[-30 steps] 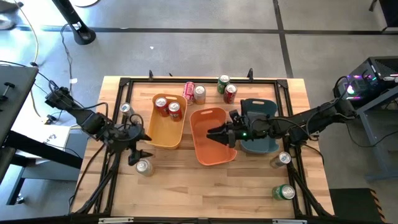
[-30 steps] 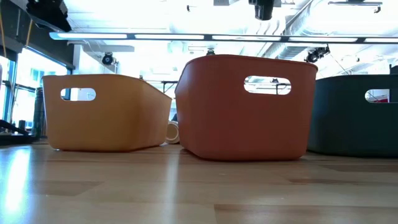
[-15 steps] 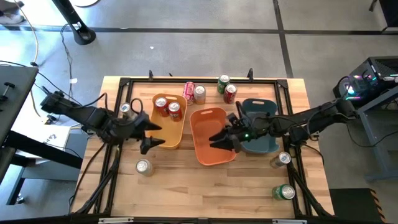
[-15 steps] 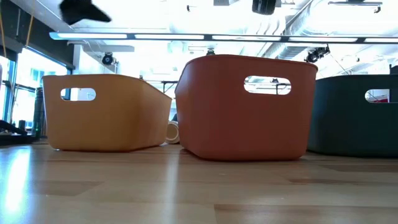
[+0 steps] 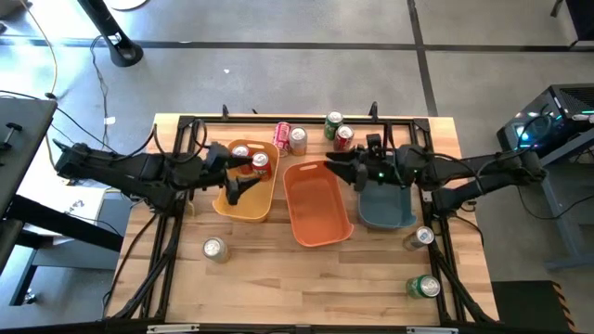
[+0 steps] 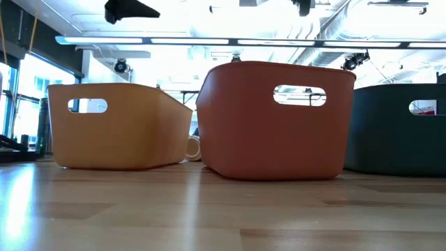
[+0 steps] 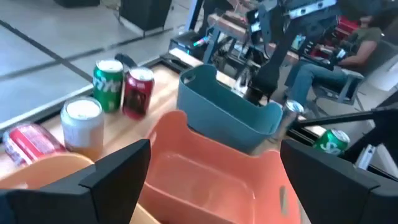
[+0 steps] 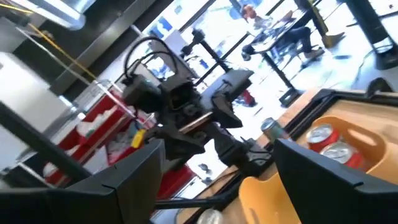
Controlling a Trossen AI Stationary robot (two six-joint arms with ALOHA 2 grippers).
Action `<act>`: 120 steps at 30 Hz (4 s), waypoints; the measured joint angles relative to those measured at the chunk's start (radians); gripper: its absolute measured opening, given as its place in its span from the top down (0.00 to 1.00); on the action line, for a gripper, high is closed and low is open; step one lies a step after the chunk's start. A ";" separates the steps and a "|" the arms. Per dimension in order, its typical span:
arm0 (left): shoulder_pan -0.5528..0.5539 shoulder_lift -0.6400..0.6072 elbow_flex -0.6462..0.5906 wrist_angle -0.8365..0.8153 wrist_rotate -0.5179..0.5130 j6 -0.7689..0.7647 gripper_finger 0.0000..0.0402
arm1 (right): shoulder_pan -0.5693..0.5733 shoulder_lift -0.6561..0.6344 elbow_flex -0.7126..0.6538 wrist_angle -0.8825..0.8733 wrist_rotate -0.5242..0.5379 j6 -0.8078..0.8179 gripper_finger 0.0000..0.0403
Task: Sort soda cans
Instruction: Put the bottom green soda can into the yellow bin
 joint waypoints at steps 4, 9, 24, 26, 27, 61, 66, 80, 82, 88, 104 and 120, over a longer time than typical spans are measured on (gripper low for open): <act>0.024 0.000 0.000 0.011 0.028 0.053 0.13 | -0.009 0.018 0.000 -0.038 0.048 -0.002 0.27; 0.046 0.000 0.000 -0.027 0.062 0.058 0.13 | -0.009 0.028 0.000 -0.063 0.064 0.029 0.27; 0.079 0.000 0.000 -0.037 0.075 0.060 0.13 | -0.009 0.028 0.000 -0.115 0.067 0.018 0.27; 0.079 0.000 0.000 -0.038 0.073 0.065 0.13 | -0.009 0.028 0.000 -0.140 0.067 0.018 0.27; 0.079 0.000 0.000 -0.037 0.069 0.065 0.13 | -0.009 0.028 0.000 -0.148 0.067 0.018 0.27; 0.078 0.001 0.000 -0.042 0.001 0.031 0.13 | -0.008 0.028 -0.001 -0.315 0.063 0.061 0.27; 0.078 0.001 0.000 -0.042 0.001 0.031 0.13 | -0.008 0.028 -0.001 -0.315 0.063 0.062 0.27; 0.078 0.001 0.000 -0.043 -0.001 0.032 0.13 | -0.008 0.028 -0.001 -0.316 0.063 0.081 0.27; 0.078 0.001 0.000 -0.046 -0.001 0.032 0.13 | -0.008 0.028 -0.001 -0.315 0.063 0.081 0.27; 0.078 0.001 0.000 -0.074 0.001 0.024 0.13 | -0.004 0.031 -0.001 -0.296 -0.014 0.138 0.27; 0.078 0.002 0.000 -0.073 0.067 -0.063 0.13 | 0.690 0.130 -0.001 -0.400 -0.261 0.999 0.27; 0.078 0.001 0.000 -0.048 0.117 -0.072 0.13 | 0.970 0.135 0.258 -1.302 -0.386 1.608 0.27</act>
